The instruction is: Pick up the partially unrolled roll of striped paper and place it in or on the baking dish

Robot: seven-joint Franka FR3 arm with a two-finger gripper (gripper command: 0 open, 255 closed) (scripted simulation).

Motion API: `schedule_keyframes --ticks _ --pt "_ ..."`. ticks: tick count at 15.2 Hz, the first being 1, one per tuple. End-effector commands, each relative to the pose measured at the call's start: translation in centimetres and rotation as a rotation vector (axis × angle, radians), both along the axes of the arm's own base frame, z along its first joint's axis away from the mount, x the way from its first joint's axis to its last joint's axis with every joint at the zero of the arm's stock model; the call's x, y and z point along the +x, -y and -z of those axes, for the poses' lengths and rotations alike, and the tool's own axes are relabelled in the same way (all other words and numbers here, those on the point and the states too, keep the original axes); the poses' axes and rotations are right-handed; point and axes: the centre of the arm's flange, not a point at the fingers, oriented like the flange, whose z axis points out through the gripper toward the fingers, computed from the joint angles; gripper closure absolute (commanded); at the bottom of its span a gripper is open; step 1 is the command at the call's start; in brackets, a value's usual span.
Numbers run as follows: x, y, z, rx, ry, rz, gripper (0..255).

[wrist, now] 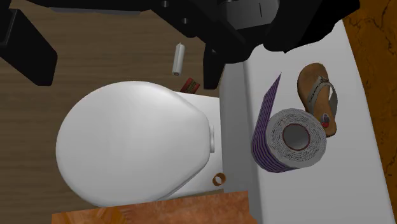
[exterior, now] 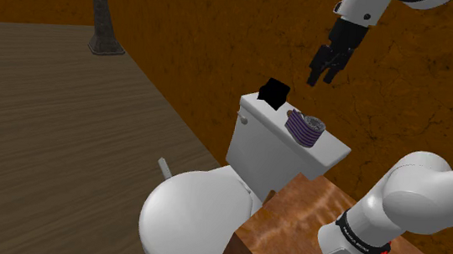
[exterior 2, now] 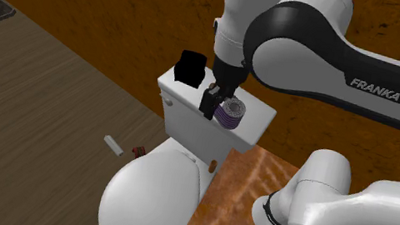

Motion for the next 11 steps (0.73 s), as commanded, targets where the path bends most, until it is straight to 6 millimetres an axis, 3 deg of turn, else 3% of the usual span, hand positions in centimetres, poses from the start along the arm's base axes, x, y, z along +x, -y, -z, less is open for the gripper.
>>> schedule_keyframes --ticks 1,11 --pt "0.0 0.0 0.0 0.000 0.000 0.000 0" --pt "2.7 8.1 9.9 -0.016 -0.015 -0.012 0"
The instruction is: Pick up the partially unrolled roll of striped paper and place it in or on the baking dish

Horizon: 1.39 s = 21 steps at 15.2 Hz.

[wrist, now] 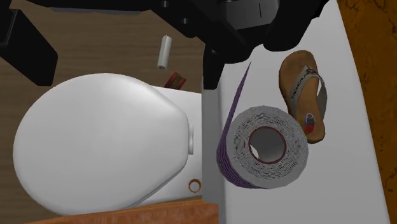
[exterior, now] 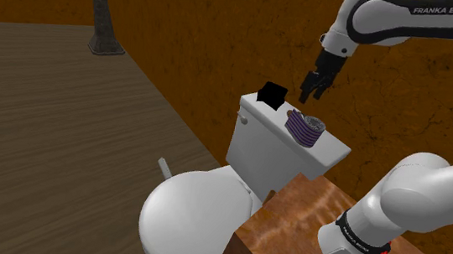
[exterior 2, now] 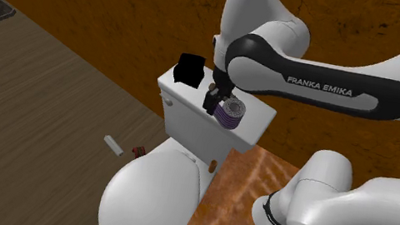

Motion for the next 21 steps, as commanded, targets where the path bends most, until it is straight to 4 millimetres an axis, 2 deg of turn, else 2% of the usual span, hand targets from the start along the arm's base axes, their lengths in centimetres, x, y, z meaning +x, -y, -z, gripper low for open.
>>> schedule_keyframes --ticks 1,10,11,18,21 --pt "0.5 1.9 2.0 -0.004 -0.002 -0.003 0" --pt "2.9 9.3 10.8 -0.019 -0.015 -0.014 0" --pt "2.9 9.4 10.9 -0.019 -0.015 -0.014 0" --pt "2.8 9.4 14.9 -0.019 -0.015 -0.014 0" --pt "2.8 9.4 14.9 -0.019 -0.015 -0.014 0"
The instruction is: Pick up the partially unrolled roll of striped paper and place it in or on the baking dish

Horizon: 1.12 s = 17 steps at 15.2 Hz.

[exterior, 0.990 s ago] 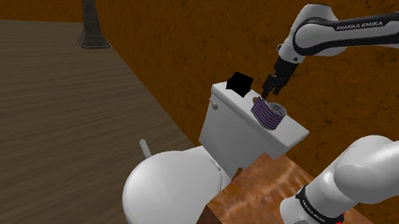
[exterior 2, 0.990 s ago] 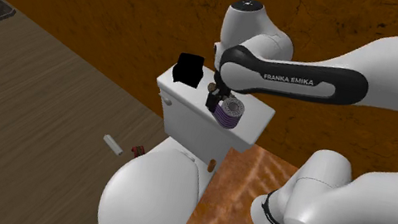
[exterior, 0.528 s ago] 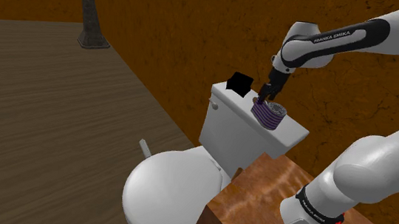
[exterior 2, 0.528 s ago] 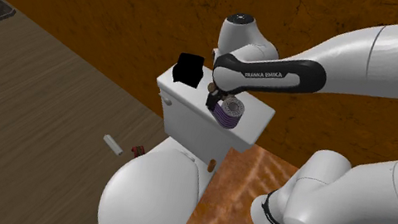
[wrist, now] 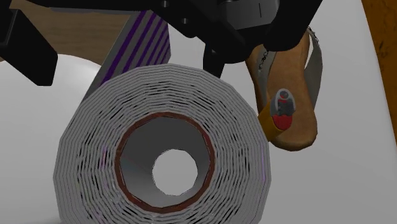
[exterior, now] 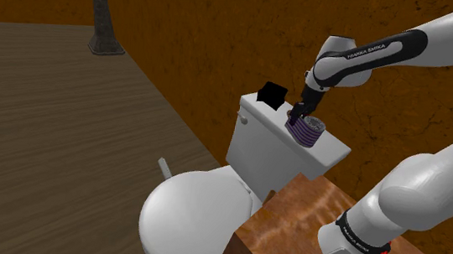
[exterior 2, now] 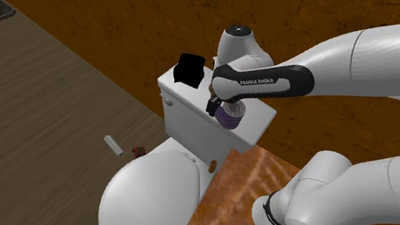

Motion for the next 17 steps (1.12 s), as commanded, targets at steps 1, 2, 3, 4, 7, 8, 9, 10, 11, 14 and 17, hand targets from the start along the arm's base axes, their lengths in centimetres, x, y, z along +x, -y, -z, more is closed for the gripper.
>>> schedule_keyframes --ticks 1,2,3,4,7,8,9,10,11,14,17 --pt "0.0 0.0 0.1 0.000 0.000 0.000 0" --pt "0.0 0.0 0.1 0.000 0.000 0.000 0" --pt "0.0 0.0 0.1 0.000 0.000 0.000 0" --pt "0.0 0.0 0.1 0.000 0.000 0.000 0" --pt "0.0 0.0 0.1 0.000 0.000 0.000 255" --pt "0.0 0.0 0.1 0.000 0.000 0.000 255" --pt "0.0 0.0 0.0 0.000 0.000 0.000 255" --pt "0.0 0.0 0.0 0.000 0.000 0.000 255" --pt "0.0 0.0 0.0 0.000 0.000 0.000 255" --pt "0.0 0.0 0.0 0.000 0.000 0.000 255" --pt "0.0 0.0 -1.0 0.000 0.000 0.000 255"
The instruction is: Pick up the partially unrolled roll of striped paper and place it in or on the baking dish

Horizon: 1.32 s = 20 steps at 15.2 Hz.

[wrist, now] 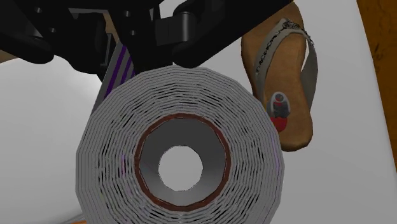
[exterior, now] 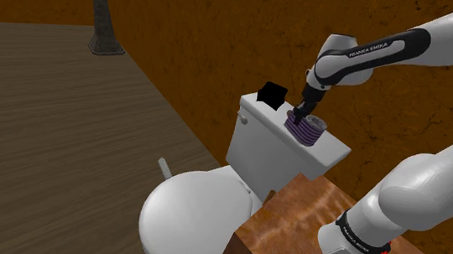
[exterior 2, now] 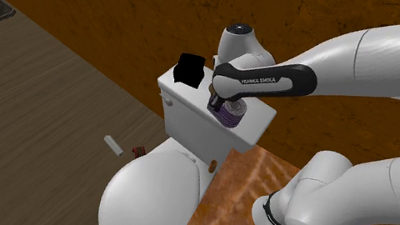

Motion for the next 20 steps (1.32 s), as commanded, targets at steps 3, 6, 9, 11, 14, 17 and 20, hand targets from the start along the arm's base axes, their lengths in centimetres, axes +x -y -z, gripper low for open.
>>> schedule_keyframes --ticks 3,6,9,11,14,17,20 --pt "0.1 0.0 -2.0 0.000 0.000 0.000 255" --pt "0.1 0.0 -3.6 0.000 0.000 0.000 255" --pt "0.1 0.0 -5.2 0.000 0.000 0.000 255" --pt "0.1 0.0 -6.2 0.000 0.000 0.000 255" --pt "0.1 0.0 -7.8 0.000 0.000 0.000 255" --pt "0.1 0.0 -9.4 0.000 0.000 0.000 255" --pt "0.1 0.0 -11.0 0.000 0.000 0.000 255"
